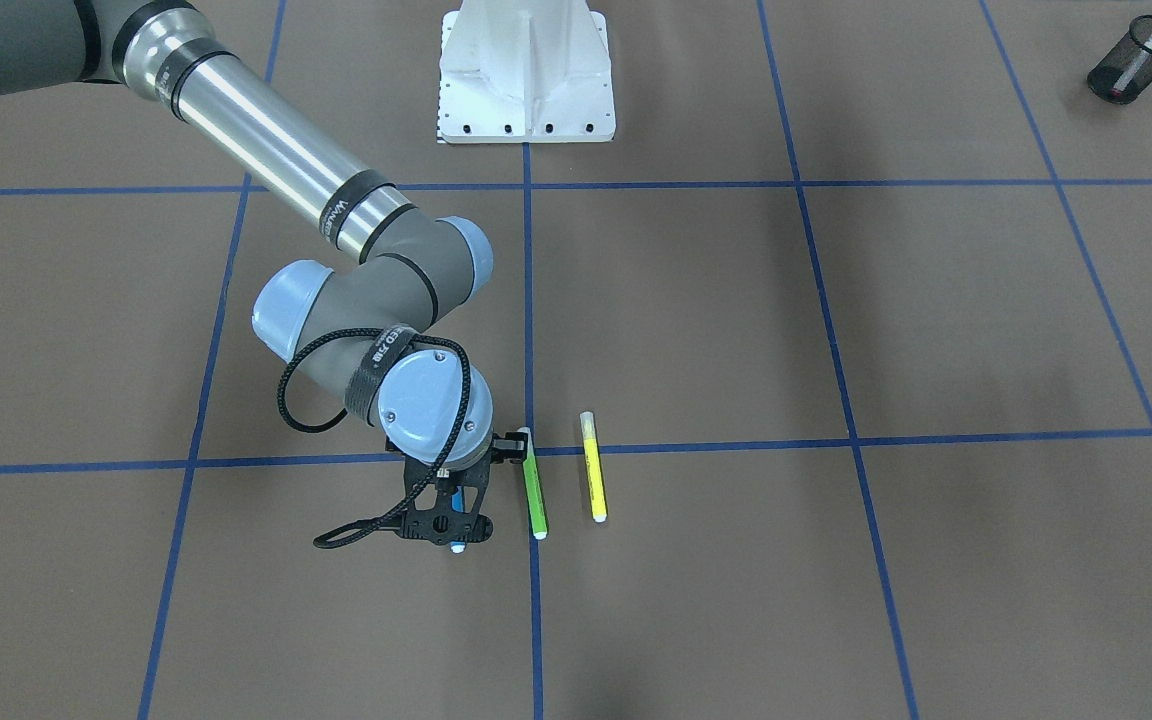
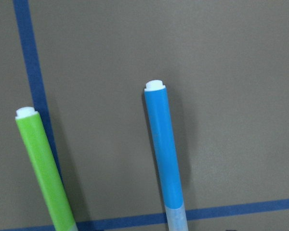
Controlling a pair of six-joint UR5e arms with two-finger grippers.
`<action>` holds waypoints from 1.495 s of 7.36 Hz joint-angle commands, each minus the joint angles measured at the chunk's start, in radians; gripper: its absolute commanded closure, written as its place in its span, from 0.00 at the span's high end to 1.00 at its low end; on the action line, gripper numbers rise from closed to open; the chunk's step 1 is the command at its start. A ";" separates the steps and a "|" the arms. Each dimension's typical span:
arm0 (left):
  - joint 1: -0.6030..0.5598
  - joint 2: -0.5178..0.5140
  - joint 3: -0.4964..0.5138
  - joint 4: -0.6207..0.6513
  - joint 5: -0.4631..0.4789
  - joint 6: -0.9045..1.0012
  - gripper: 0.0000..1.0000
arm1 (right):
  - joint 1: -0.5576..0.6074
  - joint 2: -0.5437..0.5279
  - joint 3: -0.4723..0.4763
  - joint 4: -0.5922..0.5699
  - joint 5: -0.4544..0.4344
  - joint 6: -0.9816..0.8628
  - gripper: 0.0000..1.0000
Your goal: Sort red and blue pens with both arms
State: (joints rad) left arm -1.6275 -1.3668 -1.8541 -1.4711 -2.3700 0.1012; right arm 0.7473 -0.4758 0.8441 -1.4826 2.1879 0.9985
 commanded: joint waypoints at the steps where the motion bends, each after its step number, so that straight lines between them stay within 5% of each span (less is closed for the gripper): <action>1: 0.000 0.000 0.001 0.000 0.000 0.000 1.00 | -0.009 -0.003 -0.008 0.001 -0.008 0.000 0.55; 11: 0.000 0.000 -0.002 0.000 0.000 0.000 1.00 | -0.014 -0.021 -0.010 0.007 -0.019 -0.015 0.46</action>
State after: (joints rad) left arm -1.6275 -1.3668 -1.8556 -1.4711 -2.3700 0.1012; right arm 0.7332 -0.4937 0.8345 -1.4757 2.1679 0.9845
